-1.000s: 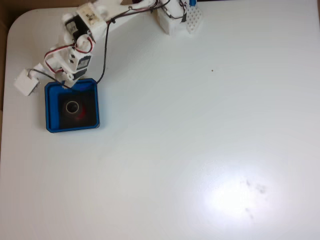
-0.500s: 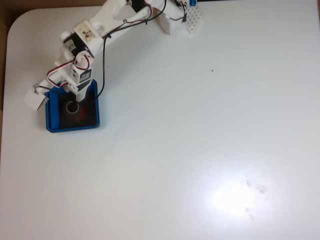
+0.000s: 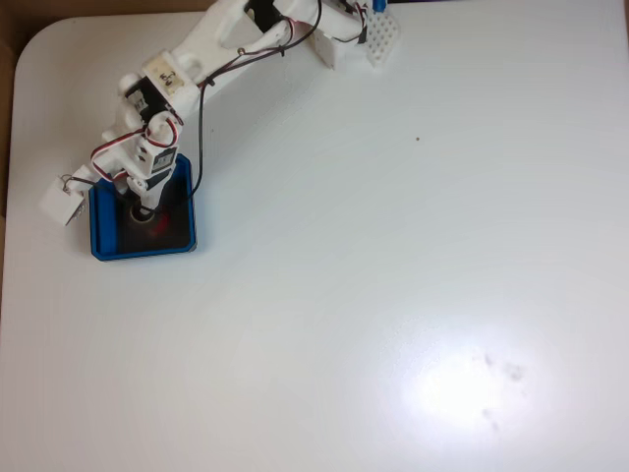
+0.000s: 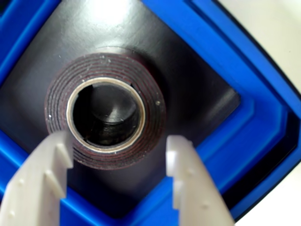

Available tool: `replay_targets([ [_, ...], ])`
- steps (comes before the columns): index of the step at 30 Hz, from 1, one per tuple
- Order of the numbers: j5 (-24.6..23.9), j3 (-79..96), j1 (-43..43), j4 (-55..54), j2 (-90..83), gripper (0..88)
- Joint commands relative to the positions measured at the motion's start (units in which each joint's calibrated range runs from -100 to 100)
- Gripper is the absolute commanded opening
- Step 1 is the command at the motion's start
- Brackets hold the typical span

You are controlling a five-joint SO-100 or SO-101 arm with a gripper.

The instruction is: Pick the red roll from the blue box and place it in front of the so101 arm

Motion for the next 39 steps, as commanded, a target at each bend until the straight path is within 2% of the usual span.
replay_targets([
  [1,0.18,-3.55,-0.40,-1.04,-0.62,18.3],
  [23,-0.35,-3.55,-4.99,-0.46,2.14,19.4],
  [39,0.27,-3.73,-5.09,-1.20,5.99,20.4],
])
